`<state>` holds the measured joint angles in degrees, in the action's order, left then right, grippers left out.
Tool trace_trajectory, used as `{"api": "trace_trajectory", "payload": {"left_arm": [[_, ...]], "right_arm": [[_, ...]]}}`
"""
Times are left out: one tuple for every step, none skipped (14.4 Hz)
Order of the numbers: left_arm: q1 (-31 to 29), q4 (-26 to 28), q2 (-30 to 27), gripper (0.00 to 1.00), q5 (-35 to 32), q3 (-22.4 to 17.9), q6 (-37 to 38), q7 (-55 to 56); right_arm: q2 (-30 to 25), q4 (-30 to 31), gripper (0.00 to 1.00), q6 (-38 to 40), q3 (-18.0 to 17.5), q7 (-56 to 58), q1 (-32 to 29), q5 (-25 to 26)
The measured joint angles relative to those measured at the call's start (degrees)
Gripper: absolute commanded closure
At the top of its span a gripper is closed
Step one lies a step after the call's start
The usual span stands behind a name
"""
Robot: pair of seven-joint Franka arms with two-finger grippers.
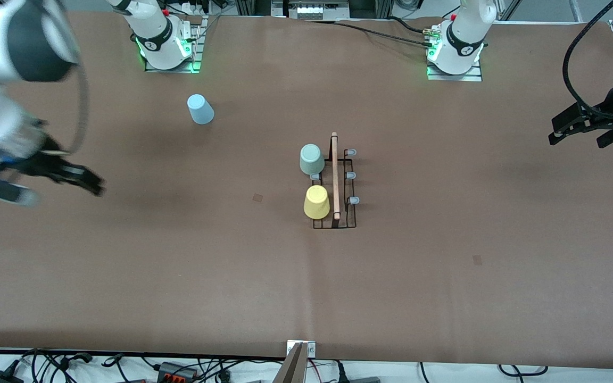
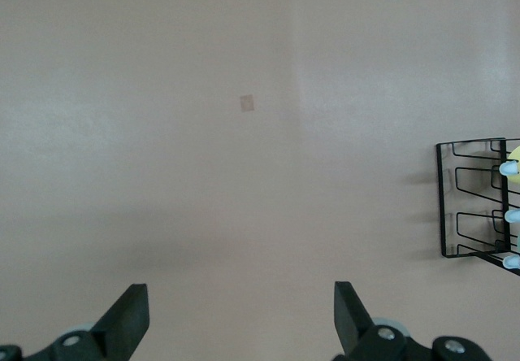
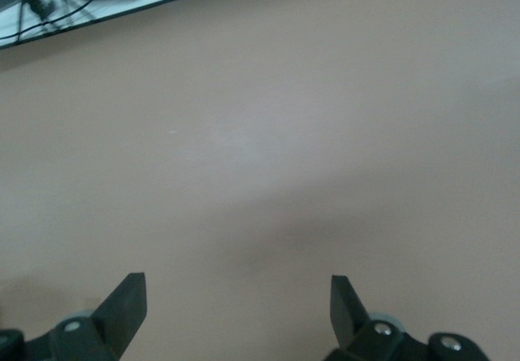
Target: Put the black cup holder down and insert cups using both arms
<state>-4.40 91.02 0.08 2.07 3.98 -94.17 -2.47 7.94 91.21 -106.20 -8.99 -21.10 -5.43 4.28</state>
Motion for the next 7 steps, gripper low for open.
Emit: {"api": "trace_trajectory", "payload": {"left_arm": [[0.0,0.0,0.0,0.0,0.0,0.0,0.0,0.0],[0.0,0.0,0.0,0.0,0.0,0.0,0.0,0.0],[0.0,0.0,0.0,0.0,0.0,0.0,0.0,0.0],[0.0,0.0,0.0,0.0,0.0,0.0,0.0,0.0],[0.0,0.0,0.0,0.0,0.0,0.0,0.0,0.0],[0.0,0.0,0.0,0.0,0.0,0.0,0.0,0.0],[0.0,0.0,0.0,0.0,0.0,0.0,0.0,0.0]], "right_arm": [[-1.4,0.0,0.0,1.5,0.0,2.4,-2.2,0.0],[-2.8,0.0,0.0,3.4,0.2,4.5,-3.9,0.0],[-4.0,0.0,0.0,5.2,0.8,6.3,-4.8,0.0],[-4.8,-0.2,0.0,7.0,2.3,8.5,-4.8,0.0],[-5.3,-0.6,0.0,8.6,4.0,11.0,-4.5,0.0],[-5.5,-1.0,0.0,9.7,6.3,13.1,-3.5,0.0],[-5.5,-1.4,0.0,10.4,9.2,14.4,-1.6,0.0]]}}
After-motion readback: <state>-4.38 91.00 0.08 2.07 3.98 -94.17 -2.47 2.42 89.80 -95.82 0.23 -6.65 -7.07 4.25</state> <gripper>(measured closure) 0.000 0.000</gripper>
